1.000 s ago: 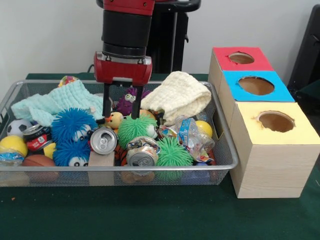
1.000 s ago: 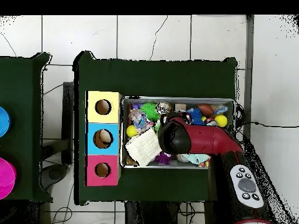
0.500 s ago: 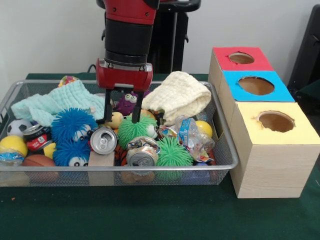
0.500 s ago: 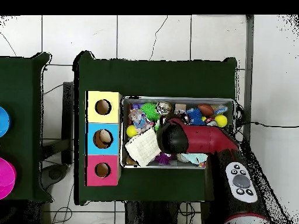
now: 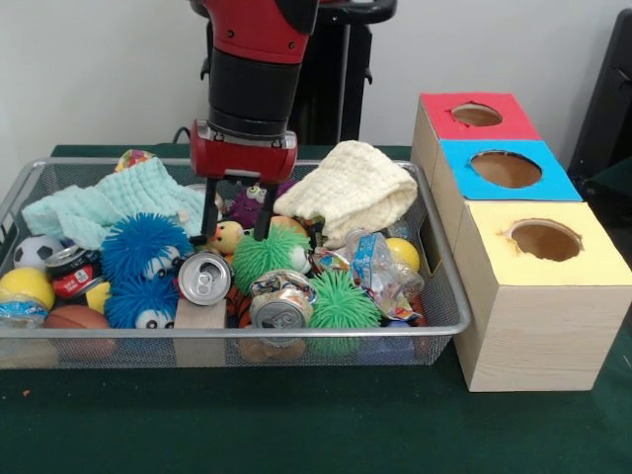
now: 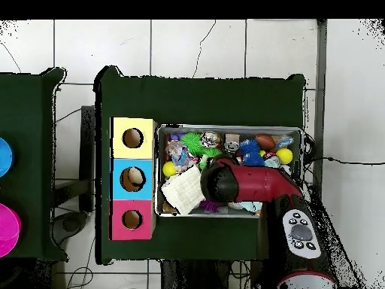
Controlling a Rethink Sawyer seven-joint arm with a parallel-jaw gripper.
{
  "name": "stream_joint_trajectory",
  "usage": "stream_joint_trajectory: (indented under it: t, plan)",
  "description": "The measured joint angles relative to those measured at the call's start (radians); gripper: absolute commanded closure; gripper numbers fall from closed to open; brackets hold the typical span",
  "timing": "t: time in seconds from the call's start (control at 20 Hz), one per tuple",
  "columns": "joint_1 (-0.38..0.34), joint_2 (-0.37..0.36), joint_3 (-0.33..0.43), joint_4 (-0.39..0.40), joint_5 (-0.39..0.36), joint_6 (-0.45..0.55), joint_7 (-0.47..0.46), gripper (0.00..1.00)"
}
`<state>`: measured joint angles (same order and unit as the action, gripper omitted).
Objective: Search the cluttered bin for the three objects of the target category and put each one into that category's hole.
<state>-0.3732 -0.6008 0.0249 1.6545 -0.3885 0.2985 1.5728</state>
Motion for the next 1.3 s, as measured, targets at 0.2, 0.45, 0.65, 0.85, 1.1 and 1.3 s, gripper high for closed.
stream_joint_trajectory:
  t: [0.2, 0.45, 0.65, 0.85, 1.1, 1.3]
  plan:
    - [0.000, 0.022, -0.027, 0.000, 0.000, 0.000, 0.000, 0.00]
    - [0.000, 0.058, -0.060, 0.000, 0.000, 0.000, 0.000, 0.00]
    - [-0.002, 0.100, -0.079, 0.000, 0.000, 0.000, 0.000, 0.00]
    - [-0.006, 0.132, -0.081, -0.001, 0.001, -0.001, 0.000, 0.00]
    - [-0.006, 0.143, -0.080, -0.001, 0.001, -0.001, 0.000, 0.00]
    - [-0.006, 0.143, -0.080, -0.001, 0.001, -0.001, 0.000, 0.00]
